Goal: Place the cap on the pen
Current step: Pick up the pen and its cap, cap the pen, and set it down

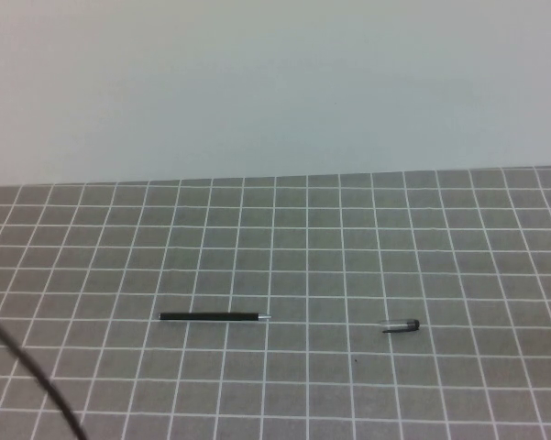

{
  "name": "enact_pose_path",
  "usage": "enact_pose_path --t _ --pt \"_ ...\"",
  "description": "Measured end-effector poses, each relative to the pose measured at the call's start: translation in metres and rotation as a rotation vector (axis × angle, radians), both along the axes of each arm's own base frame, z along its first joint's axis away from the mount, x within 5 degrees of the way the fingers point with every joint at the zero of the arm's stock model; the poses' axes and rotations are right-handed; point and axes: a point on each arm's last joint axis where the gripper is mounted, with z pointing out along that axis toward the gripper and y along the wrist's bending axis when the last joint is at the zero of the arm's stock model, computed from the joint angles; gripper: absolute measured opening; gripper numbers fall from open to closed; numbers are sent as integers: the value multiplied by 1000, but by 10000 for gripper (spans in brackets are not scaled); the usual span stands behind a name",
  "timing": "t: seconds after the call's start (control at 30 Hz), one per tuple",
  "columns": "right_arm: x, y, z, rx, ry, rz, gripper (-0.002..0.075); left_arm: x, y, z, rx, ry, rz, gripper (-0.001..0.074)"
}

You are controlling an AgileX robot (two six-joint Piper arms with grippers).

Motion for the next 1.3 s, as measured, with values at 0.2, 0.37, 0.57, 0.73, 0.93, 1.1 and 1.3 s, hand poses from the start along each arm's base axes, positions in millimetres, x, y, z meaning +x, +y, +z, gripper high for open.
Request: enact_pose_path --t 0.2,0.37,0.57,0.73,0.93,1.1,1.3 --pt "-2 3 -1 14 15 41 -3 38 -12 -7 72 230 -131 -2" --pt "-2 4 -1 22 24 41 -2 68 -31 -11 174 331 -384 -2" --pt "-2 5 0 38 23 38 -2 105 -50 -14 259 322 -635 42" --pt "-2 5 0 43 20 35 -2 140 -59 -37 244 386 -700 319" --pt "2 12 5 39 -57 130 2 160 -69 -61 229 482 -747 507" --pt "27 19 22 -57 -65 258 1 152 -93 -63 240 498 -841 474" --pt "70 40 40 -263 108 572 1 141 -116 -64 308 478 -957 350"
